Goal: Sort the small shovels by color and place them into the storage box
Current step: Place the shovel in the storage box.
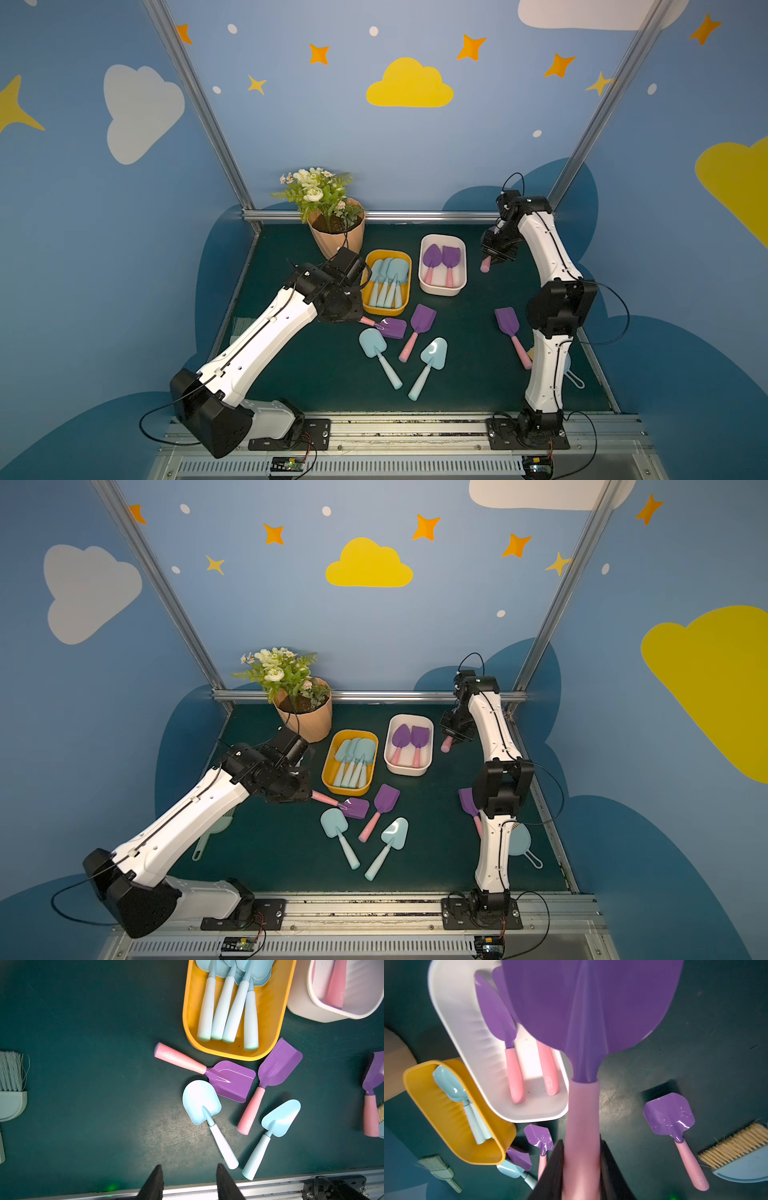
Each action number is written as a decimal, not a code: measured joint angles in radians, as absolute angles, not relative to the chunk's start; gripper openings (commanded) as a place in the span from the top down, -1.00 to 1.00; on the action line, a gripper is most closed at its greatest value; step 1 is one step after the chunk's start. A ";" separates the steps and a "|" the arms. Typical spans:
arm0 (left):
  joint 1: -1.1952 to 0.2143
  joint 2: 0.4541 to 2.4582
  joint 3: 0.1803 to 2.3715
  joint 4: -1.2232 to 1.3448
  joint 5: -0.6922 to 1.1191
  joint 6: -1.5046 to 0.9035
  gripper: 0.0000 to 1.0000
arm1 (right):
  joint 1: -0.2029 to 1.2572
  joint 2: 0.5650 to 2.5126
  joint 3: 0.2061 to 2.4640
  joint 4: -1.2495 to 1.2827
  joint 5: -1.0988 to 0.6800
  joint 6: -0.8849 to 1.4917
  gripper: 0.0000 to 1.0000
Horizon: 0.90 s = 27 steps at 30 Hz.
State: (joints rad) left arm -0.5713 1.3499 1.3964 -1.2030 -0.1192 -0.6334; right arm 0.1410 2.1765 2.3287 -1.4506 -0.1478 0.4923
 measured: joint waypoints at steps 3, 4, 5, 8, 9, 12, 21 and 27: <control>-0.571 1.350 1.396 -1.203 -0.119 -0.633 0.38 | 0.162 2.177 2.387 -1.471 -0.167 0.494 1.00; -0.571 1.350 1.396 -1.203 -0.118 -0.633 0.38 | 0.170 2.177 2.405 -1.474 -0.174 0.495 1.00; -0.571 1.350 1.396 -1.202 -0.116 -0.633 0.38 | 0.181 2.177 2.420 -1.475 -0.182 0.497 1.00; -0.571 1.350 1.396 -1.200 -0.110 -0.633 0.38 | 0.211 2.177 2.451 -1.479 -0.200 0.506 1.00; -0.571 1.350 1.395 -1.198 -0.108 -0.633 0.38 | 0.221 2.177 2.458 -1.479 -0.205 0.509 1.00; -0.571 1.350 1.395 -1.194 -0.106 -0.633 0.38 | 0.254 2.178 2.473 -1.478 -0.227 0.521 1.00; -0.564 1.350 1.359 -1.177 -0.104 -0.633 0.38 | 0.333 2.228 2.473 -1.462 -0.271 0.556 1.00; -0.552 1.346 1.348 -1.171 -0.100 -0.633 0.38 | 0.353 2.275 2.473 -1.451 -0.284 0.565 1.00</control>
